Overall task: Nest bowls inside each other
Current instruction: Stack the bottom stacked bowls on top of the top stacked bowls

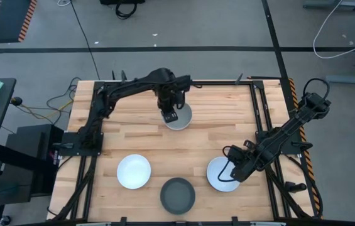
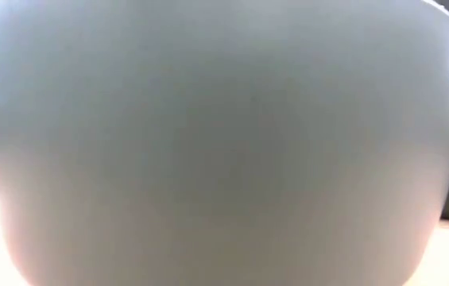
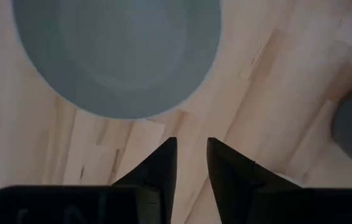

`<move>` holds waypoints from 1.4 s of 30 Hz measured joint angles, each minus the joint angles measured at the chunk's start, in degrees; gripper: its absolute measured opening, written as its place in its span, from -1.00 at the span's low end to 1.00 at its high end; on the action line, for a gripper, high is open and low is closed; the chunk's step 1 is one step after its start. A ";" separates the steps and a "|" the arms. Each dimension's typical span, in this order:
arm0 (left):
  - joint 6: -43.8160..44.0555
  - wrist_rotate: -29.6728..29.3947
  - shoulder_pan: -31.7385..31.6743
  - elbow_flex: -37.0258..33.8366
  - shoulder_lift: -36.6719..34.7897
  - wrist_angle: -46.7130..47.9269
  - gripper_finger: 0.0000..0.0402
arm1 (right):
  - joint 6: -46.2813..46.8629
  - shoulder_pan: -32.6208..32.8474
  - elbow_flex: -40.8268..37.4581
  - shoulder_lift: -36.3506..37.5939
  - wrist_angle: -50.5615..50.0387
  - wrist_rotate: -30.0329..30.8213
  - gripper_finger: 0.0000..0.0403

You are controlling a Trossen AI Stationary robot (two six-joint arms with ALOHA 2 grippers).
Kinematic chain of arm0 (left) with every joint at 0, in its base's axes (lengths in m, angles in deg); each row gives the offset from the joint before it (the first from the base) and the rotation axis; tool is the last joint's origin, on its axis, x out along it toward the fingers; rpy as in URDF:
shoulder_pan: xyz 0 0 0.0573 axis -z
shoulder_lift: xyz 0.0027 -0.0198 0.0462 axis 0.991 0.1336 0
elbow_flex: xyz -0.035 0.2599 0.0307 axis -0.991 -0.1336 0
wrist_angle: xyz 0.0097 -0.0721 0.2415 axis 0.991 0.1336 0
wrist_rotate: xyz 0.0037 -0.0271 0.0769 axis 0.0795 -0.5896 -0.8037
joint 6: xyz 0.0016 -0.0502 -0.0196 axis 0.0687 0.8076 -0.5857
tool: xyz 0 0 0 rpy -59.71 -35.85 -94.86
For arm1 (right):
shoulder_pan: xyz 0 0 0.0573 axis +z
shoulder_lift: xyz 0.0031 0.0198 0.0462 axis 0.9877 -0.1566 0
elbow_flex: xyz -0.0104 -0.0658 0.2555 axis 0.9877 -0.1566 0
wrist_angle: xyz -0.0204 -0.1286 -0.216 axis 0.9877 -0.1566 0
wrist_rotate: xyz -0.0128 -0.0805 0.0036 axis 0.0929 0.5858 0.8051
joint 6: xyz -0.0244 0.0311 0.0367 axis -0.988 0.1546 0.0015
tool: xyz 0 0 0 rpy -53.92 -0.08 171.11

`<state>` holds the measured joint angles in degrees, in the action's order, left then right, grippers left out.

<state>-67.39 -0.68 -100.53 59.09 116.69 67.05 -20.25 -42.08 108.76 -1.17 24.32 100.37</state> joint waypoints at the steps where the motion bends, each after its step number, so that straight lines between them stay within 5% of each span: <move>1: 0.22 -0.91 0.51 0.00 -0.43 -0.02 -0.54 | 0.00 0.00 0.00 0.00 -0.04 -0.37 -0.89; 16: 2.51 -5.81 4.33 0.02 -5.77 -0.01 -0.57 | 1.51 -0.15 0.02 0.00 -0.16 -0.56 -0.42; 42: 2.62 -7.30 4.95 -0.05 -5.82 -0.02 -0.61 | 2.99 -0.17 -11.47 0.00 16.70 -2.70 -0.41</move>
<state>-64.77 -7.99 -95.58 59.04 110.87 67.03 -17.26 -42.25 97.29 -1.17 41.02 97.67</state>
